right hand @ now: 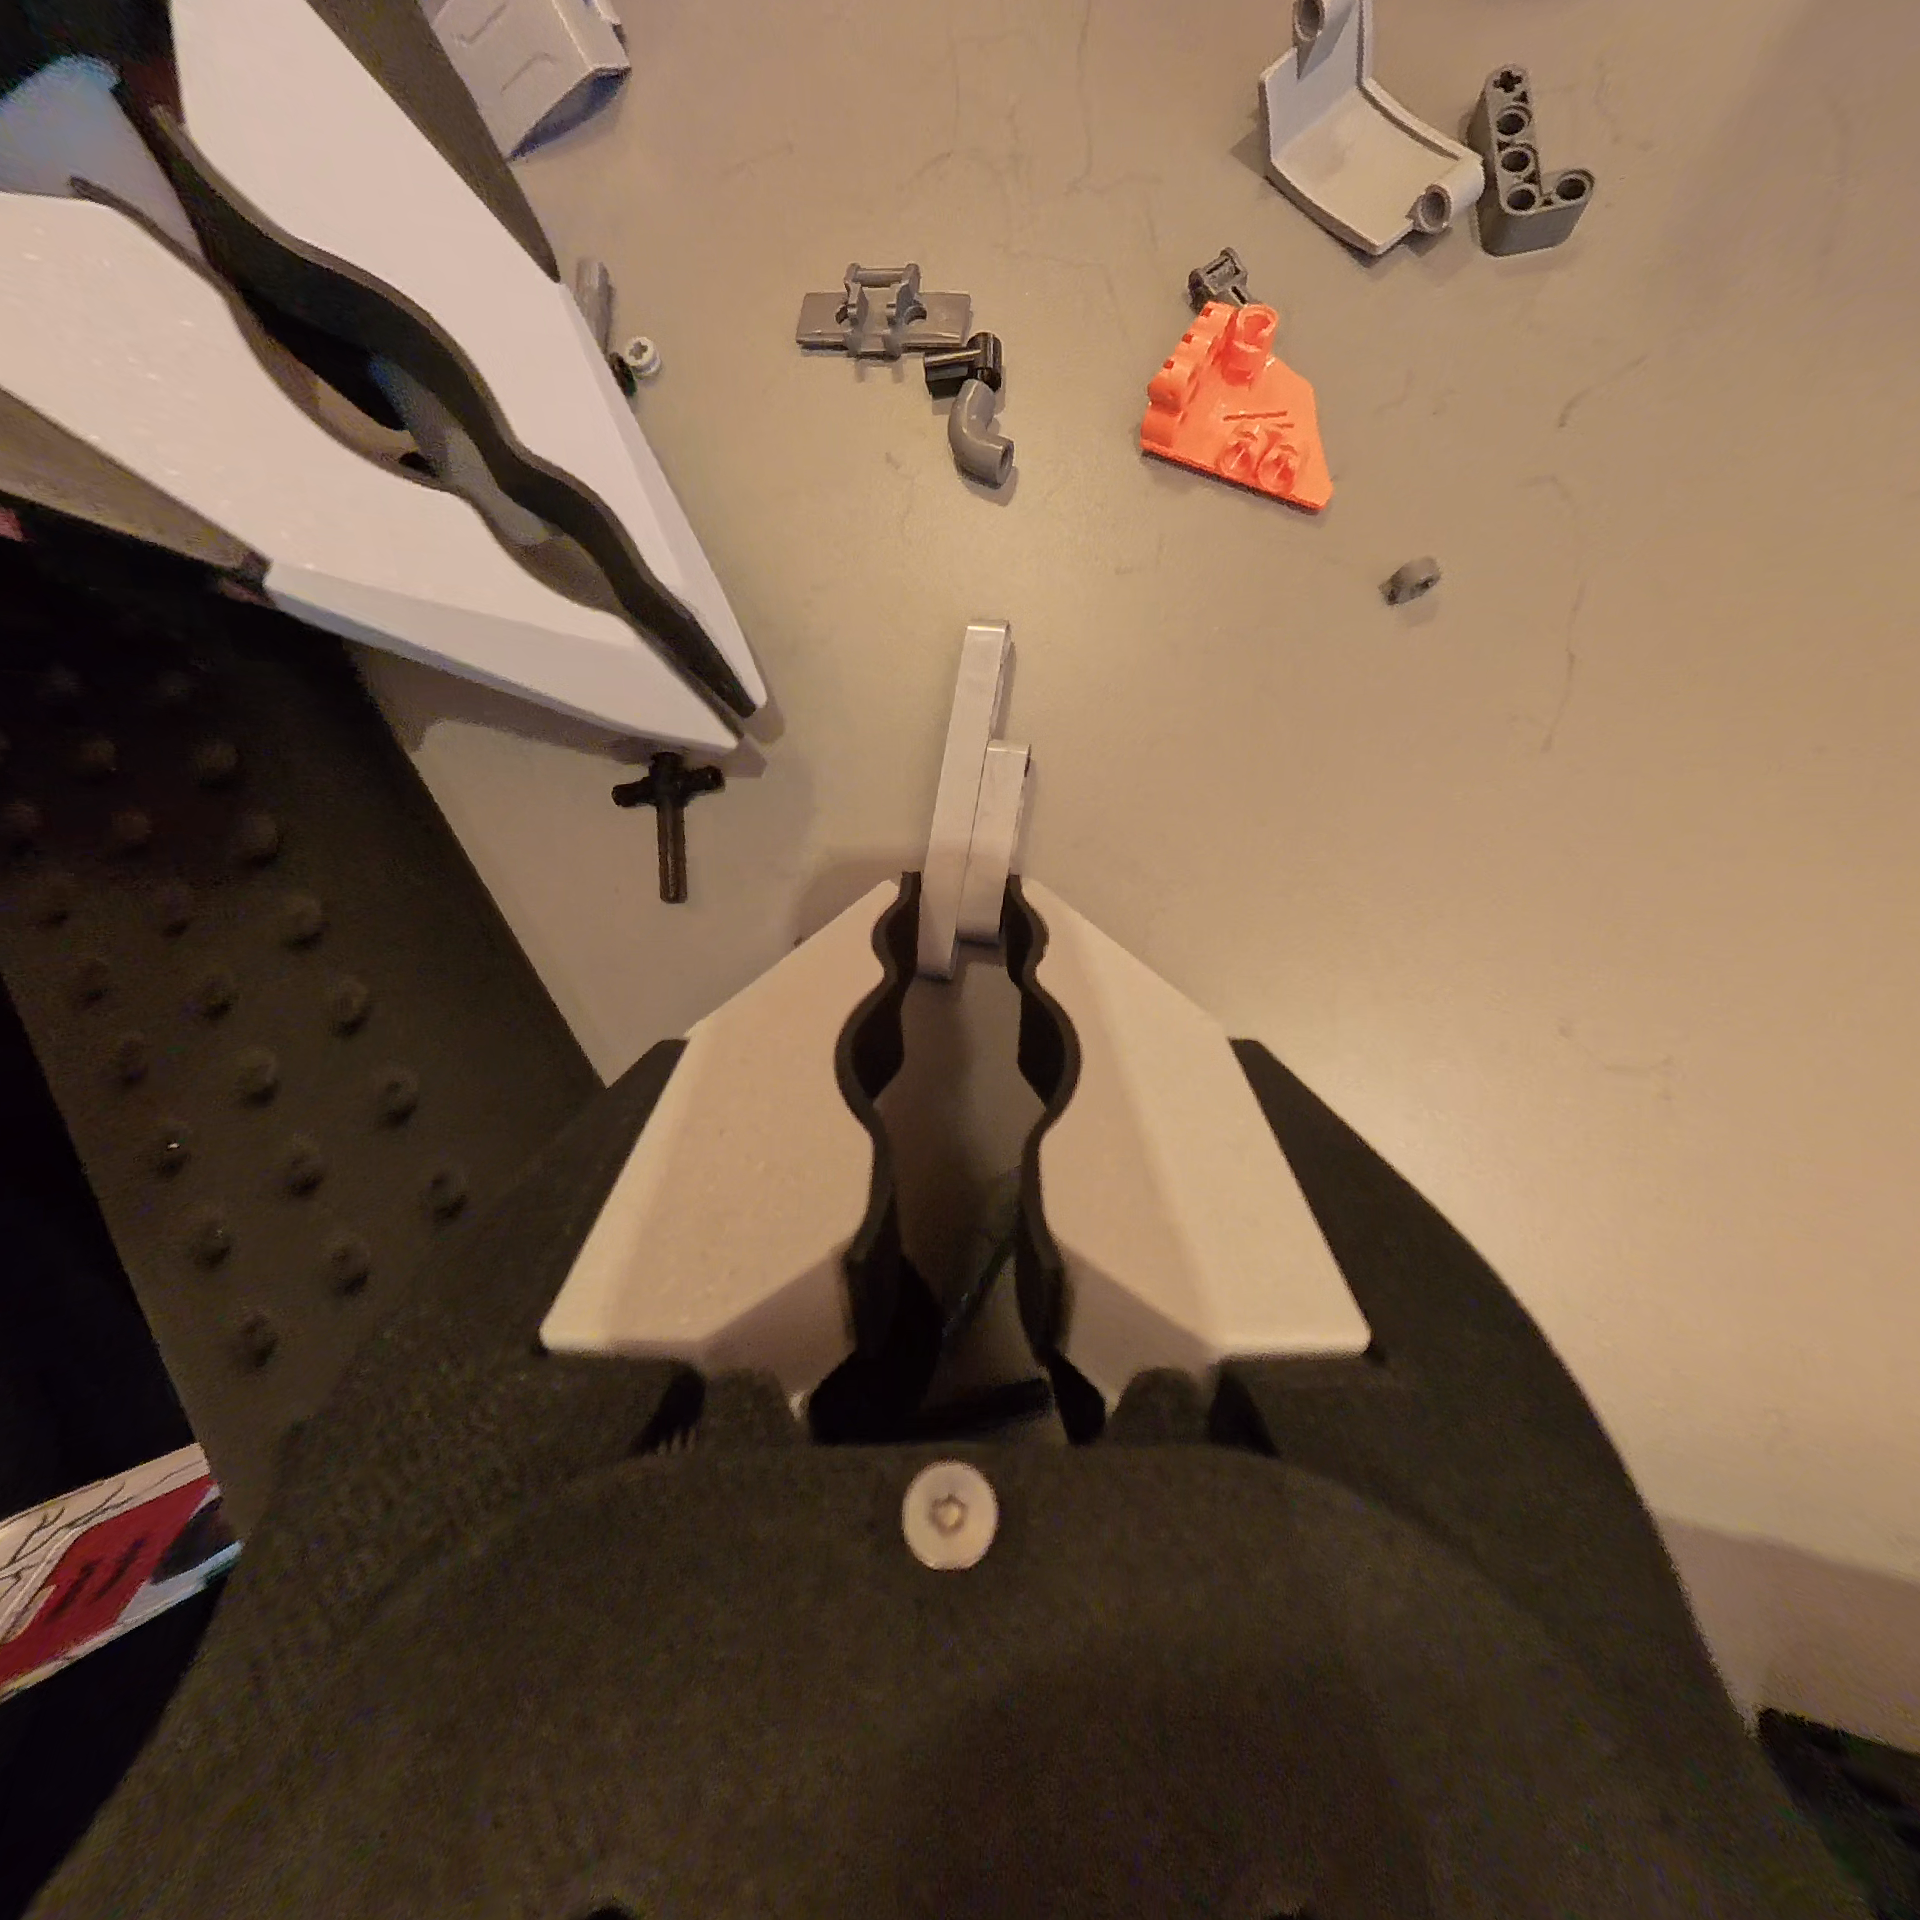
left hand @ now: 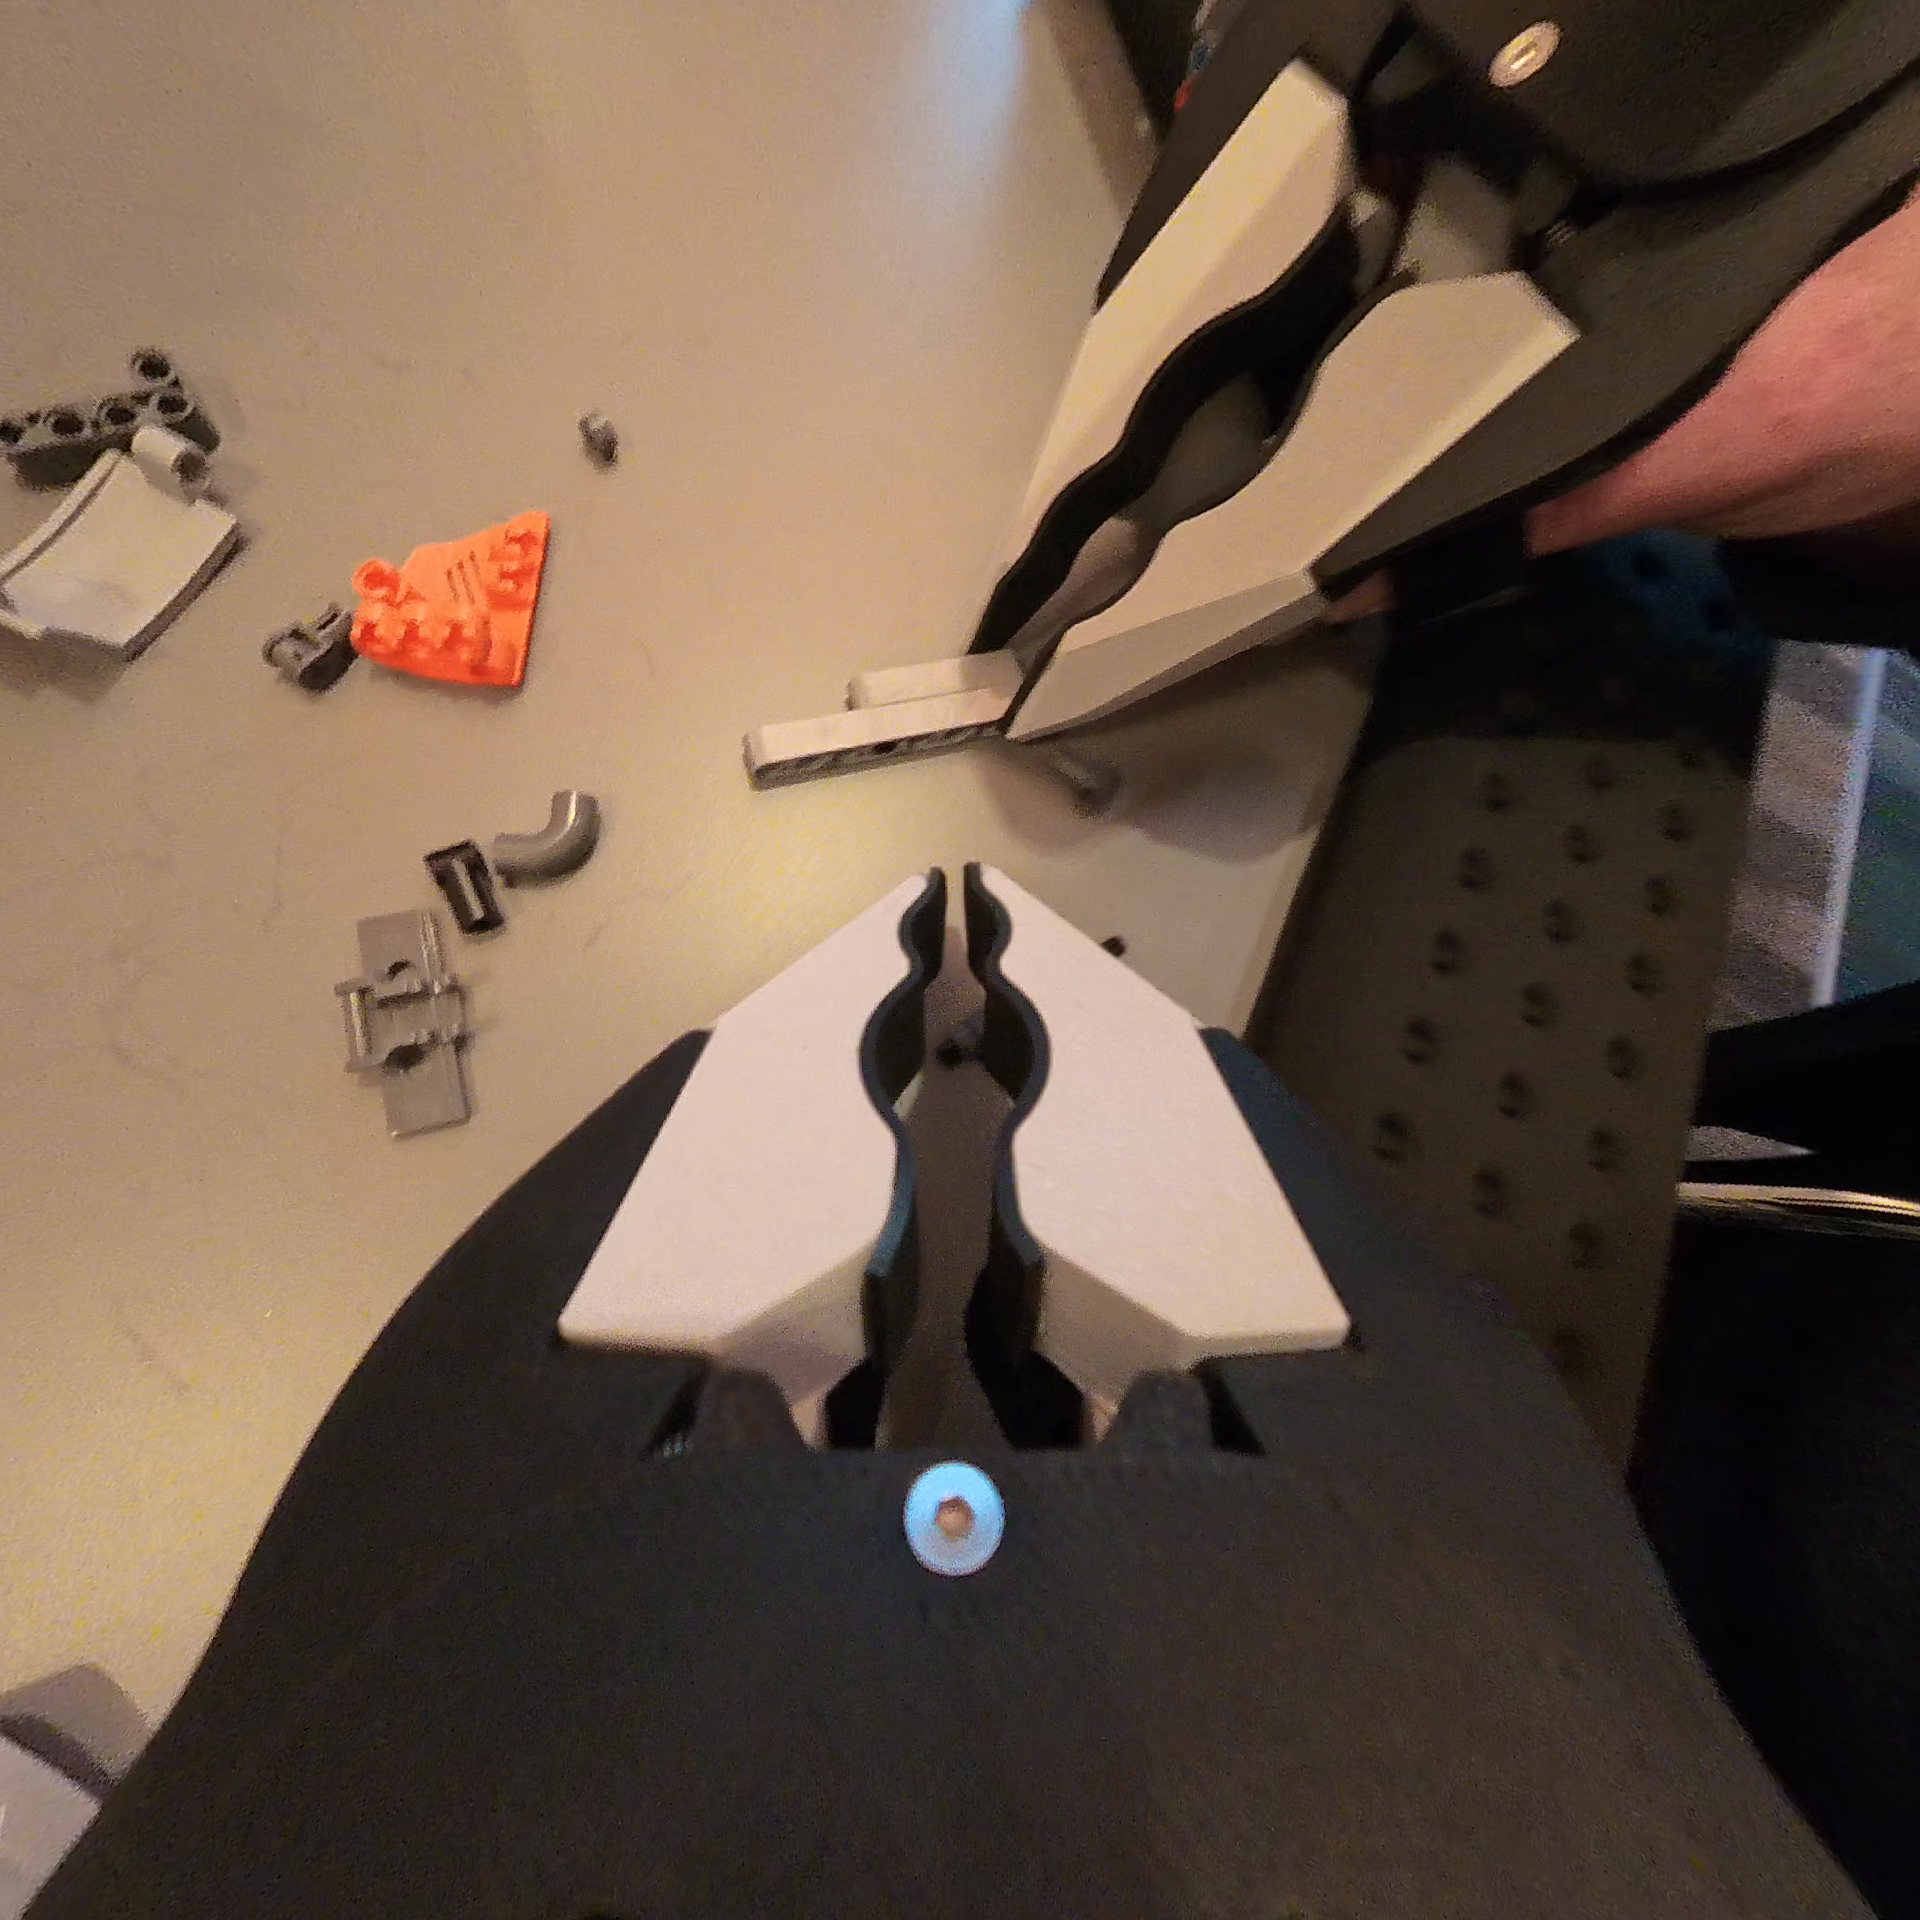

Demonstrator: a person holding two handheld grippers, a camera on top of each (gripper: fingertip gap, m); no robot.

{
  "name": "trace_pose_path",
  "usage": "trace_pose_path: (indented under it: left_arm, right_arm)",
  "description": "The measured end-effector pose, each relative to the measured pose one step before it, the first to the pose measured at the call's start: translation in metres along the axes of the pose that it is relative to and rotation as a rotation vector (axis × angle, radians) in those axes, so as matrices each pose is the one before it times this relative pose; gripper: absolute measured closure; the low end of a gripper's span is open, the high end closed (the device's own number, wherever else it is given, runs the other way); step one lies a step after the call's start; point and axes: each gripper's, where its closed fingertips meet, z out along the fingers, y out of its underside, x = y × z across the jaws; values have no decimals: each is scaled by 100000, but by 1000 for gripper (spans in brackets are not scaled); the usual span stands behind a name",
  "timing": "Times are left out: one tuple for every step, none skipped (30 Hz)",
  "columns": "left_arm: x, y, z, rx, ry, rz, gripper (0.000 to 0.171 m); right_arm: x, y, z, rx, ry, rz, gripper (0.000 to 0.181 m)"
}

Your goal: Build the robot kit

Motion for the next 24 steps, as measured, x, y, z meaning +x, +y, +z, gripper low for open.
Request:
trace_pose_path:
  left_arm:
    - [473,-349,-95,909,1509,563,168]
    - [508,-300,42,12,1240,572,166]
    - [520,-252,168,-429,1060,791,165]
    - [388,-109,284,-1211,179,815,163]
    - [263,-30,335,-1226,-268,878,161]
    - [79,96,320,-1425,-1091,358,159]
    - [62,186,298,-1644,-938,-111,155]
    - [201,134,282,-854,-68,-747,154]
    - [168,69,242,-202,-215,-1419,151]
    - [225,74,203,-258,36,-974,150]
    - [176,72,186,-473,-600,-508,149]
    - [150,78,222,-786,-864,-69,147]
    - [152,37,200,-946,-687,572,146]
    - [19,-72,164,-562,-1402,647,146]
    - [-103,-94,169,-422,-2023,528,147]
    - [7,50,195,-1236,-810,290,149]
    - [8,74,189,-1305,-589,127,151]
    - [-39,-50,85,-175,-1042,106,156]
    - [-186,-7,60,-203,-1599,110,162]
    - [-173,-51,18,31,-791,291,163]
    - [-29,-64,50,175,496,842,163]
    - [-104,-49,34,235,-24,791,164]
    - [-191,-22,-2,3,-457,170,164]
    - [-145,-14,-5,-22,-2,551,164]
  right_arm:
    - [55,27,-133,298,-343,699,167]
    - [144,16,-157,275,314,342,167]
    - [219,144,-127,-592,741,-50,167]
    - [241,216,-104,-826,596,-86,167]
    - [153,151,-131,-151,-171,321,167]
    - [10,106,-103,89,-979,575,167]
    - [33,112,-123,-248,-649,278,167]
    - [71,131,-118,-610,34,-469,167]
    - [72,129,-107,-708,46,-711,167]
    - [2,98,-77,-589,-431,-387,167]
    - [-72,69,-38,-454,-827,-533,167]
    - [-58,48,-17,-305,-471,-611,167]
    - [-12,21,-14,-197,-99,-440,167]
    - [-26,14,4,-142,-122,-333,167]
    - [2,2,-5,-51,-179,-70,168]
    - [-8,-1,4,52,-220,95,168]
    - [-7,-7,6,93,-261,-10,167]
    - [-21,-13,7,96,-203,-108,168]
    - [10,-4,2,115,-167,28,167]
    - [-7,-4,2,118,-251,100,168]
    - [-13,3,-4,60,-164,-184,168]
    - [-2,16,0,48,-69,-238,168]
    - [-40,7,-10,28,-356,11,167]
    - [-114,32,-2,-182,-835,-198,167]
